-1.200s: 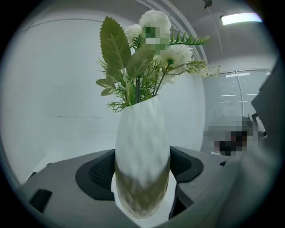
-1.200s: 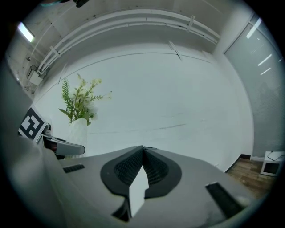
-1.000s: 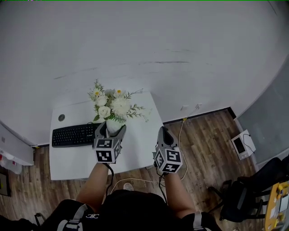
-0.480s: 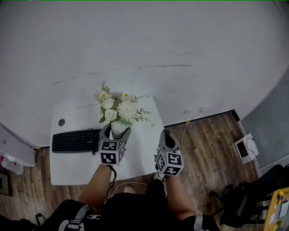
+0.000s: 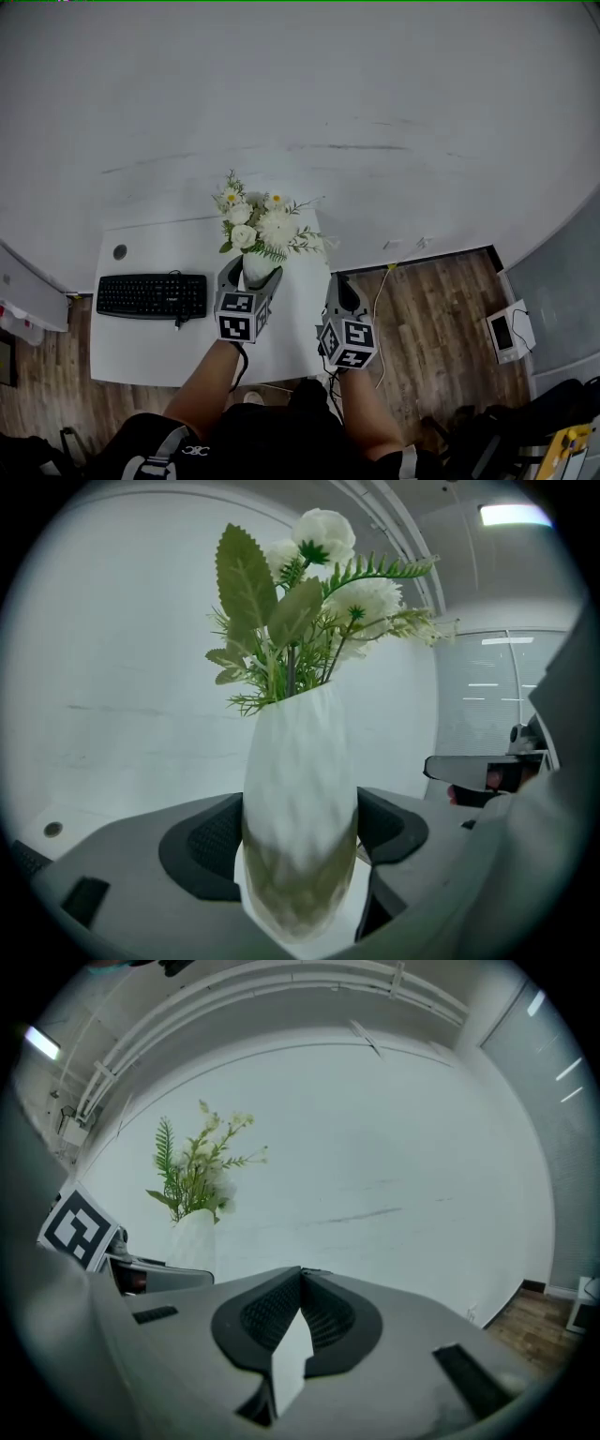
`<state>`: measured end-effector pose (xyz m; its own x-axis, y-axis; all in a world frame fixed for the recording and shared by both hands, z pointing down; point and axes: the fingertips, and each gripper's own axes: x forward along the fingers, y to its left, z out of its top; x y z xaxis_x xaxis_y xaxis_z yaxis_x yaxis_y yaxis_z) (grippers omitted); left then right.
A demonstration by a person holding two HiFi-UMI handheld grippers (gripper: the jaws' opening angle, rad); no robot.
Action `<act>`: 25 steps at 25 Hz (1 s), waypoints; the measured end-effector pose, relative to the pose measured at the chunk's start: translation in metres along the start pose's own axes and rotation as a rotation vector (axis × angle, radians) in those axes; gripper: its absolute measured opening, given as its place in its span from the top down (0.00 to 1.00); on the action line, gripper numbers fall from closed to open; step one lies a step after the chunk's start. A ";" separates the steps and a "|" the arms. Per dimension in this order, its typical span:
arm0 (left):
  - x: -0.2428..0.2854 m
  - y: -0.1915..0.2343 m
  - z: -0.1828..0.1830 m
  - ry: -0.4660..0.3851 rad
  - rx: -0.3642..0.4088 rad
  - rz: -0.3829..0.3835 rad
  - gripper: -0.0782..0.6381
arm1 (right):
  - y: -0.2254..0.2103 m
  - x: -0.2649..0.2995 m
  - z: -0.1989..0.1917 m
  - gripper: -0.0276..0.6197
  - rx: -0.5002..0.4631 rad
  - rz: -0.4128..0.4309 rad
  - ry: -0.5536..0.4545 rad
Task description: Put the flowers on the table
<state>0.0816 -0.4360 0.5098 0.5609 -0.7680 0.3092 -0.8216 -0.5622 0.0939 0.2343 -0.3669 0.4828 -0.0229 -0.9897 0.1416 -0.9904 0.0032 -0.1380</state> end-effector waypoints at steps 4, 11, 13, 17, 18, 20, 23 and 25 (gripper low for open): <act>0.035 -0.015 0.003 -0.009 0.033 0.004 0.37 | -0.013 0.016 -0.002 0.95 -0.002 0.047 0.019; 0.096 -0.023 0.015 -0.066 0.060 0.012 0.37 | -0.037 0.046 -0.010 0.95 -0.015 0.099 0.062; 0.115 -0.022 0.016 -0.082 0.062 0.017 0.37 | -0.048 0.054 -0.012 0.95 -0.022 0.101 0.073; 0.154 -0.013 0.012 -0.098 0.021 0.031 0.38 | -0.071 0.068 -0.019 0.95 -0.035 0.095 0.098; 0.164 -0.009 0.011 -0.105 0.013 0.033 0.38 | -0.077 0.073 -0.023 0.95 -0.037 0.093 0.106; 0.181 -0.004 0.009 -0.120 0.002 0.036 0.38 | -0.088 0.081 -0.031 0.95 -0.041 0.087 0.125; 0.202 -0.001 0.006 -0.141 0.000 0.018 0.38 | -0.101 0.089 -0.043 0.95 -0.042 0.074 0.151; 0.218 -0.001 0.003 -0.148 0.012 0.005 0.38 | -0.108 0.095 -0.050 0.95 -0.044 0.070 0.166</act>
<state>0.2047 -0.6035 0.5741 0.5662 -0.8072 0.1667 -0.8238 -0.5611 0.0812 0.3320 -0.4545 0.5602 -0.1104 -0.9495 0.2936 -0.9906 0.0810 -0.1107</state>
